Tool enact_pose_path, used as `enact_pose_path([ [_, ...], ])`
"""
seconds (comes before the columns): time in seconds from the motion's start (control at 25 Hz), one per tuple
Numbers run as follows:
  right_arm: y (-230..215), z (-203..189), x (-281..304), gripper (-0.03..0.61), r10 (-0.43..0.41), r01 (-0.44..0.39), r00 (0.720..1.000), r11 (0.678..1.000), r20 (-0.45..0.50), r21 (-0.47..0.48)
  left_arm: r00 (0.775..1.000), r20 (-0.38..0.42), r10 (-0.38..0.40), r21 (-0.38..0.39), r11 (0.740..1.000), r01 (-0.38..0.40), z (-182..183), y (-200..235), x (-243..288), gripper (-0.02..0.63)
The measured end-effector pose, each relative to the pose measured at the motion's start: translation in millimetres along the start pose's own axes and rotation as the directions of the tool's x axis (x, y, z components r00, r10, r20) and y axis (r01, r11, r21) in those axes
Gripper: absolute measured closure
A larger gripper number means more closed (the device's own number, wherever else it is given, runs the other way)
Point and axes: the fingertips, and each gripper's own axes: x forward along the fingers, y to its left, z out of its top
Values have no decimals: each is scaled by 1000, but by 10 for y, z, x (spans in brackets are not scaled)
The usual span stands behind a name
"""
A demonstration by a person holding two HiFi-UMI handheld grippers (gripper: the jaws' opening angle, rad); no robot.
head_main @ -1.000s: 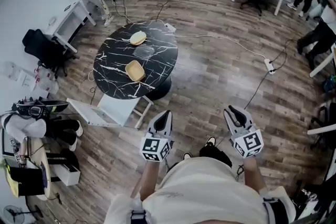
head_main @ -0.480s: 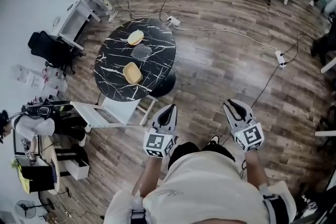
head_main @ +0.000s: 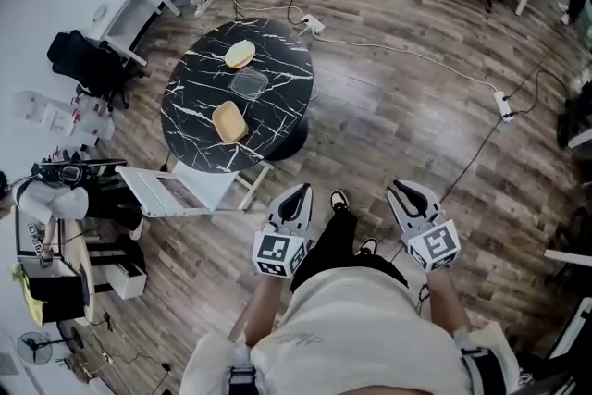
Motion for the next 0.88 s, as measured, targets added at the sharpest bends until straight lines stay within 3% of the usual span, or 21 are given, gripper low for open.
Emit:
enact_pose_path([
  [0.36, -345, 233, 466, 508, 25, -26, 999, 999, -32, -37, 998, 63, 15, -40, 999, -12, 229, 438, 599, 597],
  [0.88, -697, 833, 1760, 509, 49, -51, 999, 994, -22, -96, 993, 106, 54, -63, 997, -47, 488, 1612, 1088, 597],
])
